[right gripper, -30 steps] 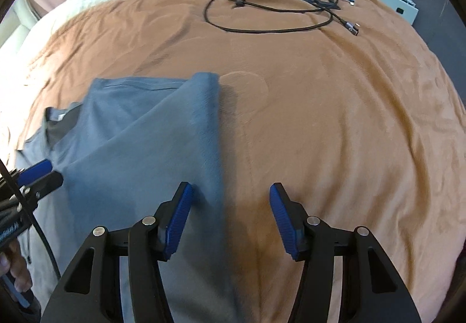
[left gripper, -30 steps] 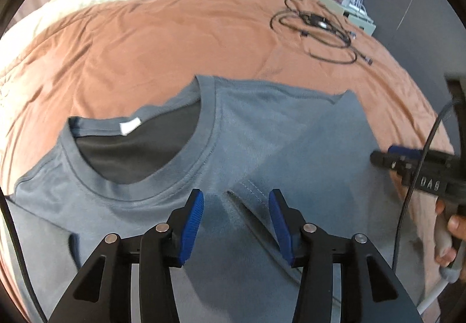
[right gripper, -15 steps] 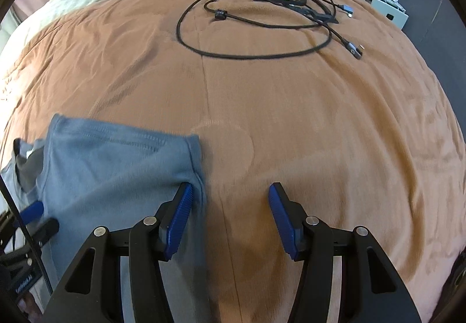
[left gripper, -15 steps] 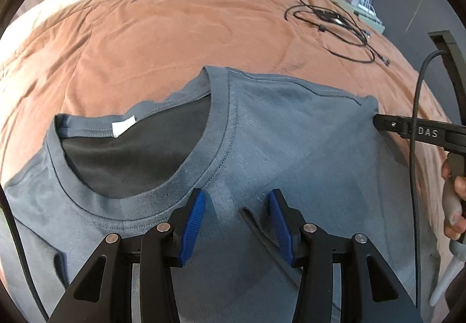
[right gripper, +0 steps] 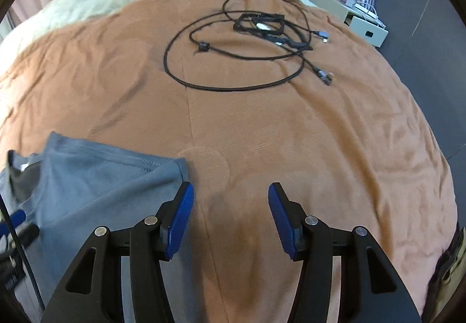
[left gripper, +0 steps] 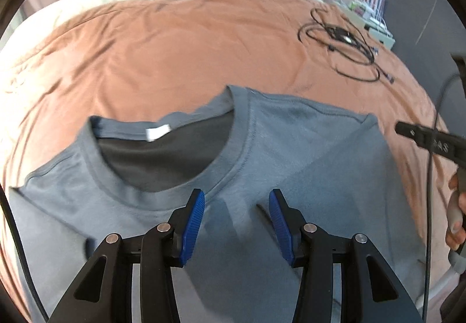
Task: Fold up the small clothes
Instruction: 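Hold the left tool open near the collar while the right tool withdraws, then raise both tools open above the side-folded grey T-shirt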
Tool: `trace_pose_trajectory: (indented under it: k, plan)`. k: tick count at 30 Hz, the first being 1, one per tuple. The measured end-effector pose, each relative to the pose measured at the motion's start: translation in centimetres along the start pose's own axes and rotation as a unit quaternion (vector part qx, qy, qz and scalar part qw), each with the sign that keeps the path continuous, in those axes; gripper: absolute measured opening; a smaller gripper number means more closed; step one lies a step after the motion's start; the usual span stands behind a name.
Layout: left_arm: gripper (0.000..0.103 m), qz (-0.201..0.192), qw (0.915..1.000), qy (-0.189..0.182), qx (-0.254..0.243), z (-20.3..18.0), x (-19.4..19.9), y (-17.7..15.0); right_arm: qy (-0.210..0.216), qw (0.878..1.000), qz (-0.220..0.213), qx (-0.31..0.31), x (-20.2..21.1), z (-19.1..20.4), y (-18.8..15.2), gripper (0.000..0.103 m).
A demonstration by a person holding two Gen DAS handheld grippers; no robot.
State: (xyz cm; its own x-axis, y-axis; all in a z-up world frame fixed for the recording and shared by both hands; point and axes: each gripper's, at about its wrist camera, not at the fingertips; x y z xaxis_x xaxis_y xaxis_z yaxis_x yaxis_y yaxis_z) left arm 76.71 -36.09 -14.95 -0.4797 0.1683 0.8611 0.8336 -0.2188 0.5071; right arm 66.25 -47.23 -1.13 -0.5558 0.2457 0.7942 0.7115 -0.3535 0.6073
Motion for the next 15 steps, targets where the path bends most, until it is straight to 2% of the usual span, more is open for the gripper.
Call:
trace_pose_trajectory:
  k: [9, 14, 15]
  plan:
    - [0.049, -0.027, 0.9995, 0.004, 0.014, 1.3, 8.6, -2.3, 0.046, 0.999, -0.018, -0.003, 8.5, -1.6, -3.6, 0.051]
    - [0.050, -0.038, 0.9989, 0.001, 0.027, 2.7, 14.0, -3.6, 0.082, 0.996, -0.028, -0.020, 15.4, -2.5, -6.0, 0.052]
    - [0.054, -0.043, 0.9987, 0.000, 0.029, 3.0, 15.2, -3.9, 0.098, 0.995, -0.027, -0.026, 16.7, -2.7, -6.6, 0.052]
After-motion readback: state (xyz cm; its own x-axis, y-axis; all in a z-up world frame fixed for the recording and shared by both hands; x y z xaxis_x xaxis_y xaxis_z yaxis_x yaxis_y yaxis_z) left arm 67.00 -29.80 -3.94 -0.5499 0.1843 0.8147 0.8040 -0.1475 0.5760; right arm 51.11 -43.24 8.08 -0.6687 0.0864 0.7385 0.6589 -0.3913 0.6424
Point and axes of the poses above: each gripper's, at about its wrist camera, not at the fingertips, and x roughly against the way its jaws point, z to its left, y to its top, and after that the axes turned 2 degrees about y, right-handed
